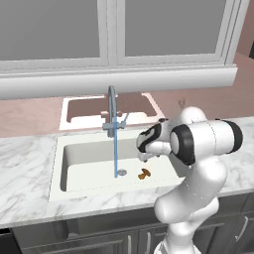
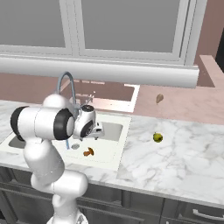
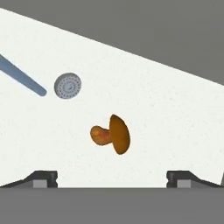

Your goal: Turn on the sink faucet. Then move the mushroom from the counter to the sink. Turn off the sink. Move the vegetable from the sink to the pot next to the stove. Finally move the pot to the rear right burner.

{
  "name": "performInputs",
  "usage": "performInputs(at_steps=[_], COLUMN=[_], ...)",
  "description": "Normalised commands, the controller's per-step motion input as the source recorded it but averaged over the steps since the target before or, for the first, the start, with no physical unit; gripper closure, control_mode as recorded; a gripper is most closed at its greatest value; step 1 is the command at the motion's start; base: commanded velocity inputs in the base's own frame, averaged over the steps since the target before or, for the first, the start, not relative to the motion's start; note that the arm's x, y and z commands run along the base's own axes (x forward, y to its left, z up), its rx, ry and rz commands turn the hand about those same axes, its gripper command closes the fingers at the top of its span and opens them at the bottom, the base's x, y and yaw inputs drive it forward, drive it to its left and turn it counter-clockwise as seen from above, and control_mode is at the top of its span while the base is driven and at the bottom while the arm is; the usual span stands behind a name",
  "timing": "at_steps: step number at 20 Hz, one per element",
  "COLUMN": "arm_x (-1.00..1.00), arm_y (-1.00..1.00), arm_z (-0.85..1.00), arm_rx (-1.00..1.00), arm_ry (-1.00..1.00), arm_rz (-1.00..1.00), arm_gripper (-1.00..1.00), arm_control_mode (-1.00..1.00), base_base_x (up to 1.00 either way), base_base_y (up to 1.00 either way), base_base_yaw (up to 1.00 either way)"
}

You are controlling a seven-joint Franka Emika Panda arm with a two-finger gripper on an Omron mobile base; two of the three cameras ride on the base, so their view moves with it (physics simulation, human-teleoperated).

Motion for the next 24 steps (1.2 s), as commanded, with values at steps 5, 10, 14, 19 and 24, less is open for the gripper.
performInputs(at_steps=[5, 10, 14, 19, 24], arm_x=[-0.11, 0.00, 0.01, 0.05, 0.20], arm_y=[0.00, -0.01, 0.00, -0.02, 0.00], arm_z=[0.19, 0.23, 0.28, 0.26, 0.22], arm_rx=[0.08, 0.12, 0.14, 0.14, 0.13], arm_ry=[-0.15, -0.16, -0.14, -0.11, -0.11], arm_rz=[0.21, 0.24, 0.23, 0.23, 0.22], arm_gripper=[-1.00, -1.00, -1.00, -1.00, -1.00], arm_control_mode=[-1.00, -1.00, -1.00, -1.00, -1.00], base_base_x=[0.00, 0.00, 0.00, 0.00, 0.00], base_base_y=[0.00, 0.00, 0.00, 0.00, 0.00], base_base_yaw=[0.00, 0.00, 0.00, 0.00, 0.00])
